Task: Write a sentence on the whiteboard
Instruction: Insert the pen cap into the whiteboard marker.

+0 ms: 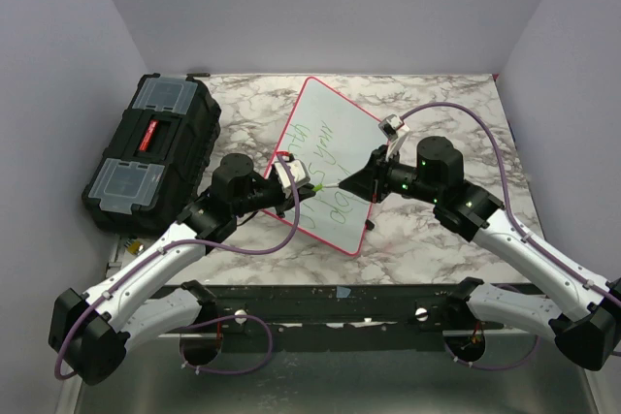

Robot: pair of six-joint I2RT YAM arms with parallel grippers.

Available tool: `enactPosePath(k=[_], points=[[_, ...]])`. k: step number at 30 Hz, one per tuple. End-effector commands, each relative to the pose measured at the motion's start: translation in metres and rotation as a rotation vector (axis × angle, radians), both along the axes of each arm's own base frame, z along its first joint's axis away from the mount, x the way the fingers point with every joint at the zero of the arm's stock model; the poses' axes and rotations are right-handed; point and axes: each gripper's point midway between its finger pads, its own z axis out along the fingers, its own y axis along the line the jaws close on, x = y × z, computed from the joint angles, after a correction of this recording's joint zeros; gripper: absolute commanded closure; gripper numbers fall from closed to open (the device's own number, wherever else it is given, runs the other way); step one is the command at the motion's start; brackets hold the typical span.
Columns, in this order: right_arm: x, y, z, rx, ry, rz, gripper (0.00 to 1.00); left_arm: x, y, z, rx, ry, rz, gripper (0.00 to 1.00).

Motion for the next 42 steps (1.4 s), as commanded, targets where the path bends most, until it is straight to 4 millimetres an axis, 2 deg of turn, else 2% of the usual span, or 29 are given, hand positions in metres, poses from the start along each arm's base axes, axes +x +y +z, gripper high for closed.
enactPosePath(k=[1,14,29,32,37,42], points=[[0.006,0.0,-0.005,0.0,0.01,-0.031,0.99,-0.007,-0.002,0.006,-0.017,-0.03,-0.04,1.0],[0.005,0.004,-0.008,0.008,0.024,-0.014,0.99,-0.008,-0.004,0.003,-0.003,-0.02,-0.046,1.0],[0.004,0.009,-0.022,-0.024,0.051,0.024,0.99,-0.013,-0.006,0.004,0.001,-0.021,-0.066,1.0],[-0.001,0.013,-0.029,-0.059,0.066,0.079,0.99,-0.017,-0.008,0.004,0.003,-0.014,-0.094,1.0],[-0.01,0.021,-0.028,-0.074,0.072,0.175,0.99,-0.028,-0.014,0.003,0.026,0.002,-0.152,1.0],[-0.011,0.02,-0.031,-0.092,0.071,0.19,0.99,-0.035,-0.018,0.002,0.04,0.015,-0.192,1.0]])
